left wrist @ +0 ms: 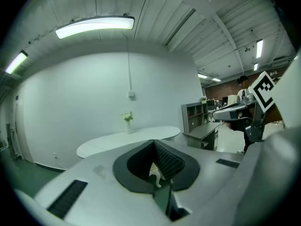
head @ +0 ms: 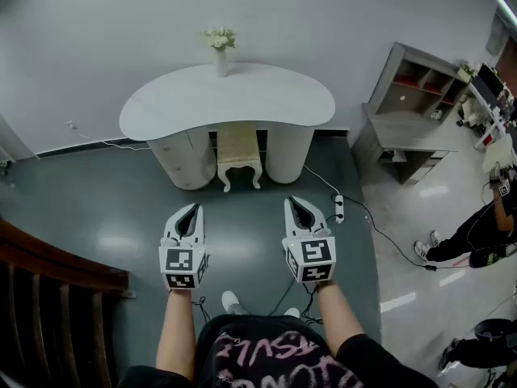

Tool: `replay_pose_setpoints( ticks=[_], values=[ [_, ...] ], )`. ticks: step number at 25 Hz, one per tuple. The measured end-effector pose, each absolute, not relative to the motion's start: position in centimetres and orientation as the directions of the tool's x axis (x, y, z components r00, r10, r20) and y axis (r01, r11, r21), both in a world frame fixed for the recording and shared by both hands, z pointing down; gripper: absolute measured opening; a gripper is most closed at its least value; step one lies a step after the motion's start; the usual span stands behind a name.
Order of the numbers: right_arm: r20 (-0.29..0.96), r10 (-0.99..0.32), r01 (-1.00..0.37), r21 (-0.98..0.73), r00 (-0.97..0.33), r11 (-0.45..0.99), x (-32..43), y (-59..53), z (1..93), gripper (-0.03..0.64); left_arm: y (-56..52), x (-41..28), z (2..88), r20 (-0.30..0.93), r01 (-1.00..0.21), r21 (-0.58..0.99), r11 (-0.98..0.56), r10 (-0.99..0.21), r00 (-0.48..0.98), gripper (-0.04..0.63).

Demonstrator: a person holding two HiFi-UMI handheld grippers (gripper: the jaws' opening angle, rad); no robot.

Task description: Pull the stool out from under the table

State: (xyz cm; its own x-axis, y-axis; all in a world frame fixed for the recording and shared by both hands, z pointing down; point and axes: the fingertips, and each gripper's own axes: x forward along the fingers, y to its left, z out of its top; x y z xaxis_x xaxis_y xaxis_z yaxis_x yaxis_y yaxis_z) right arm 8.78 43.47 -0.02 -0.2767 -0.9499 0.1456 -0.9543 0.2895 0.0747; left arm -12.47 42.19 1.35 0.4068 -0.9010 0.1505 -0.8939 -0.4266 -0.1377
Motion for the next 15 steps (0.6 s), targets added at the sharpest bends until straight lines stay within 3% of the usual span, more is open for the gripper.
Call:
replay_pose_setpoints(
  ticks=[15],
  values=[
    [0.145, -0.950, -0.953, 0.088, -0.277, 0.291, 8.2, 42.2, 0.2, 0.061, 41.0, -12.7, 1.8, 0.158, -0.892, -0.137, -0.430, -0.899, 0.409, 0.012]
  ],
)
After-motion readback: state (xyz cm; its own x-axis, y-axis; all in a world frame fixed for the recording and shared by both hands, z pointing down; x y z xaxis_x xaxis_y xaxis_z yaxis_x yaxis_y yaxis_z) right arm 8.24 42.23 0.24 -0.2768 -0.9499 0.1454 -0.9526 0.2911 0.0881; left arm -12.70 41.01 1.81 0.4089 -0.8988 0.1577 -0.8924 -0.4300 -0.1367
